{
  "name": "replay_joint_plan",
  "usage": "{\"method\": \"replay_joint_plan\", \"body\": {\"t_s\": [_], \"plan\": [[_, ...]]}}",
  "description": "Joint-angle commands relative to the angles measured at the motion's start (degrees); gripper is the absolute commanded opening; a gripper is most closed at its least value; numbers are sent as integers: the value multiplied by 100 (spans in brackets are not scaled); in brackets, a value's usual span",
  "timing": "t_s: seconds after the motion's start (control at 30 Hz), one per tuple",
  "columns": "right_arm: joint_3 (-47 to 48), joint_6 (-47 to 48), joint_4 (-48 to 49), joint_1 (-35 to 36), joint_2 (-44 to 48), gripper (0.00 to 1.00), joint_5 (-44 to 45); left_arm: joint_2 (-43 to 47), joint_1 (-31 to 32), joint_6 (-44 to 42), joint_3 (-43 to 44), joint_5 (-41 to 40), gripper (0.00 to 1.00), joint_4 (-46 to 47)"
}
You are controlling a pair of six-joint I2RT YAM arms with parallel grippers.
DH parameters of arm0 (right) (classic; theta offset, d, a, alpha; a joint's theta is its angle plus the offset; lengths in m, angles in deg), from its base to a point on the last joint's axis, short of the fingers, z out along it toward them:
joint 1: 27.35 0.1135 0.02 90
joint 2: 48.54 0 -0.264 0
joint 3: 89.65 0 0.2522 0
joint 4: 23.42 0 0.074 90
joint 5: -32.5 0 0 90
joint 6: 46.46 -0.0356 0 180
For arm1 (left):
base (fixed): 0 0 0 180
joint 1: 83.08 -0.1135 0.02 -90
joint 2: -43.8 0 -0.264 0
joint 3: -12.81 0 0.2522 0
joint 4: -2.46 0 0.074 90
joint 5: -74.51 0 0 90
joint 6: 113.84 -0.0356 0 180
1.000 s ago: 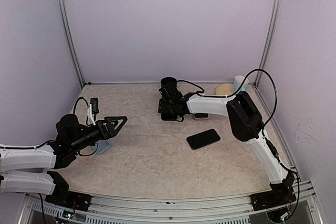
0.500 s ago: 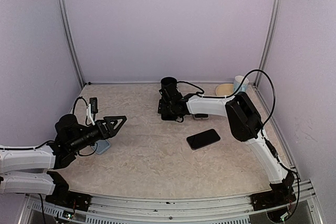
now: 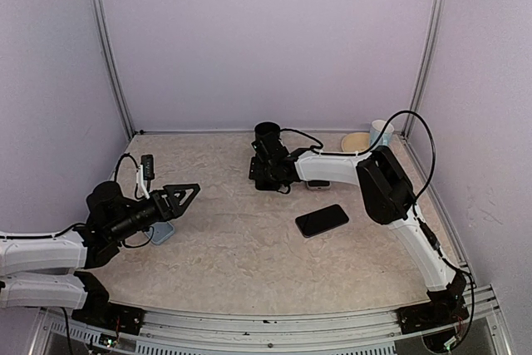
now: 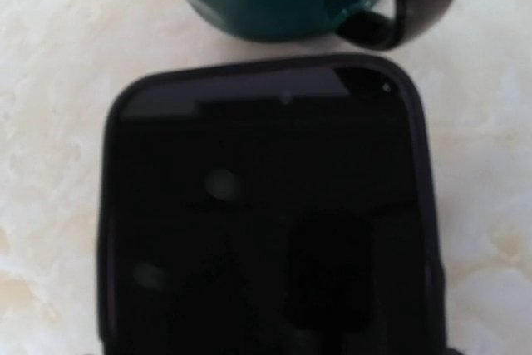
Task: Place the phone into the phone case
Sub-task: Place the phone with the phone case at the center of the board.
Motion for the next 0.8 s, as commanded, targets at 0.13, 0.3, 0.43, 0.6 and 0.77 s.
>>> {"method": "replay_joint_plan", "body": {"t_s": [0.13,0.3,0.43,0.6,0.77], "plan": [[122,-88,55,-60,-207,85,-119,138,-19,-69,-95,-107,99,15],[119,-90,69,-64,-218,86,-168,142,-19,-68,-114,-106,99,15],[118,-96,71,-54,-209,86,-167,152,-19,-64,-119,-118,99,15],[22,-122,107,-61,-78,87,-163,154,-19,-42,-144,-115,99,15],[-412,145,402,-60,330,92,-93,216,-19,-33,-167,-187,99,-32]]}}
